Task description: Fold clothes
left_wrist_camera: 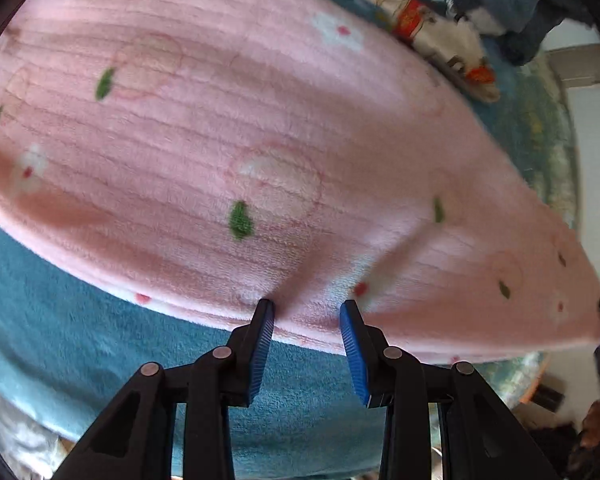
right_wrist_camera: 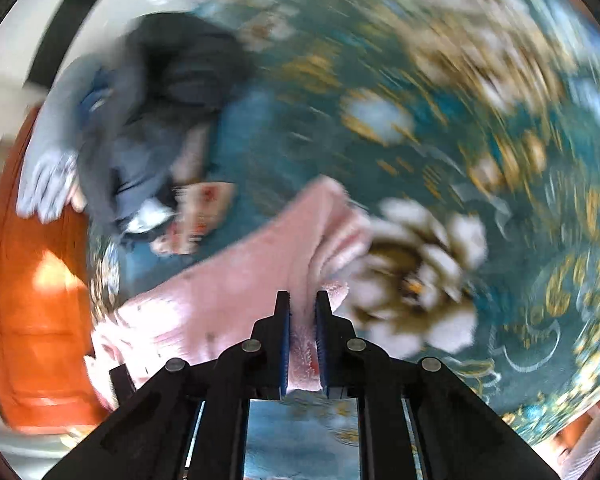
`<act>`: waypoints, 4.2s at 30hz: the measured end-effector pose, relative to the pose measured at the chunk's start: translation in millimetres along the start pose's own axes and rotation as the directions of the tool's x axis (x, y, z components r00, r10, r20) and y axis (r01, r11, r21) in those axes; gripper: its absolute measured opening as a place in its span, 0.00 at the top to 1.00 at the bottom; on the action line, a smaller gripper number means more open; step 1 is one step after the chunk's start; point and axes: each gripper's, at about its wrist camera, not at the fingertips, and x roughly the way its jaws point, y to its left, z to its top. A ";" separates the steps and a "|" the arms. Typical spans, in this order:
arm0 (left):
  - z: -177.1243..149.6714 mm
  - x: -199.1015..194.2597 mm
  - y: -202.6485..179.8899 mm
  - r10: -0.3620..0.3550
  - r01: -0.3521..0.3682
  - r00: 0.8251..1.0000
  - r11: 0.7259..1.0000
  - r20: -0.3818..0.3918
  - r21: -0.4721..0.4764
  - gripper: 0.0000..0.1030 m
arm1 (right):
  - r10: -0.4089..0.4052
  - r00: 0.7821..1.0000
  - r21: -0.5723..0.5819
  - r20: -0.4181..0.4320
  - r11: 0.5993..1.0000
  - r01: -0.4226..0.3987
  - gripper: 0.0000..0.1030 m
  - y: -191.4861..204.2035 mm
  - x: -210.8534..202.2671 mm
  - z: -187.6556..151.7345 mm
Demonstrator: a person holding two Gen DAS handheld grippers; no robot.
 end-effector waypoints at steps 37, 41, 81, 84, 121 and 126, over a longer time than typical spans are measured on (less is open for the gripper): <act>189.8 -209.7 420.6 -0.033 0.223 0.881 0.909 0.472 -0.353 0.34 | -0.225 0.950 -0.530 -0.219 0.844 0.078 0.66 400.7 264.8 -169.7; 185.0 -212.4 429.0 -0.084 0.300 0.860 0.881 0.503 -0.366 0.36 | -0.245 0.943 -0.491 -0.225 0.865 0.107 0.66 387.2 267.6 -165.9; 9.9 -48.2 -102.1 0.140 -0.278 0.951 0.779 0.277 0.562 0.69 | -0.032 0.994 0.037 -0.109 0.999 0.036 0.66 99.8 114.8 -76.0; 8.1 -40.4 -101.8 0.141 -0.246 0.963 0.799 0.228 0.548 0.48 | -0.007 0.993 0.065 -0.120 0.998 0.015 0.66 83.1 112.2 -76.7; 52.7 -152.8 76.3 0.277 -0.292 0.903 0.956 0.330 -0.005 0.35 | 0.229 0.951 -0.026 -0.210 0.971 -0.239 0.82 155.6 170.0 -56.8; 59.2 -148.7 61.6 0.266 -0.296 0.904 0.954 0.335 0.039 0.35 | 0.166 0.953 -0.065 -0.252 0.980 -0.188 0.74 147.4 180.9 -58.3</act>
